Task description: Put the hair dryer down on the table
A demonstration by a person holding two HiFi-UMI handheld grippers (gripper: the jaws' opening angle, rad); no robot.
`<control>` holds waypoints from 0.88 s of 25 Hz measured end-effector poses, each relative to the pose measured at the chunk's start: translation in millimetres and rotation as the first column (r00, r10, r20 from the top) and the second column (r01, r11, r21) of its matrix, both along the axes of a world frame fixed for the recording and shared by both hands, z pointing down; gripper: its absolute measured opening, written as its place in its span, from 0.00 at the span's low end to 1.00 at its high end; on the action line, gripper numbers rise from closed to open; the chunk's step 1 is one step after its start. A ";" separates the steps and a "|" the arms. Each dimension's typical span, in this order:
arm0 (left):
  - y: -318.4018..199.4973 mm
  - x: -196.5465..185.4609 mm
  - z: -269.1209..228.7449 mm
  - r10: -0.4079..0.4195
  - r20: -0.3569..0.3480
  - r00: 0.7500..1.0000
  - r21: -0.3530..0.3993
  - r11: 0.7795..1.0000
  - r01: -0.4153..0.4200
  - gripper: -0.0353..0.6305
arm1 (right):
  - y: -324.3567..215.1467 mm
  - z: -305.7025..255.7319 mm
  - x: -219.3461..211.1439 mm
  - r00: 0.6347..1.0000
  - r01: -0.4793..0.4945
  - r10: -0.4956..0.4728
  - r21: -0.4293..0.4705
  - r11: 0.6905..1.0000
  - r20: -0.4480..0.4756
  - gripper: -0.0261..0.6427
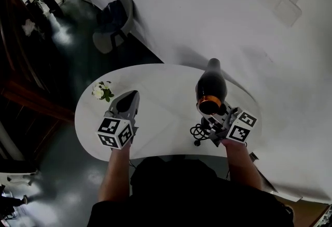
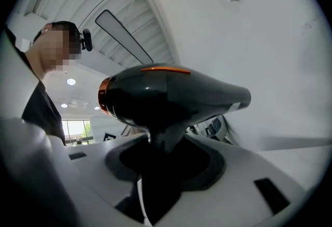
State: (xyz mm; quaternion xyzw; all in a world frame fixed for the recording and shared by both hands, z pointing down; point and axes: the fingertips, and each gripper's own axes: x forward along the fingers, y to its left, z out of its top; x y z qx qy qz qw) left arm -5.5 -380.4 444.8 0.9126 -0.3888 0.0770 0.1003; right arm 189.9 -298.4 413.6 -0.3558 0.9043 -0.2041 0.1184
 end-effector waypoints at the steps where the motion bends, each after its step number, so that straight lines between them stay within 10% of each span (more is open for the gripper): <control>1: -0.1 1.3 1.0 0.000 0.001 1.000 -0.002 1.000 0.000 0.07 | -0.7 1.3 0.5 1.000 0.000 0.000 -0.001 1.000 -0.001 0.31; 22: -26.8 -3.7 52.4 0.016 0.018 1.000 -0.120 0.993 -0.014 0.07 | -65.3 94.6 -42.2 0.985 0.035 -0.072 -0.232 0.972 -0.154 0.31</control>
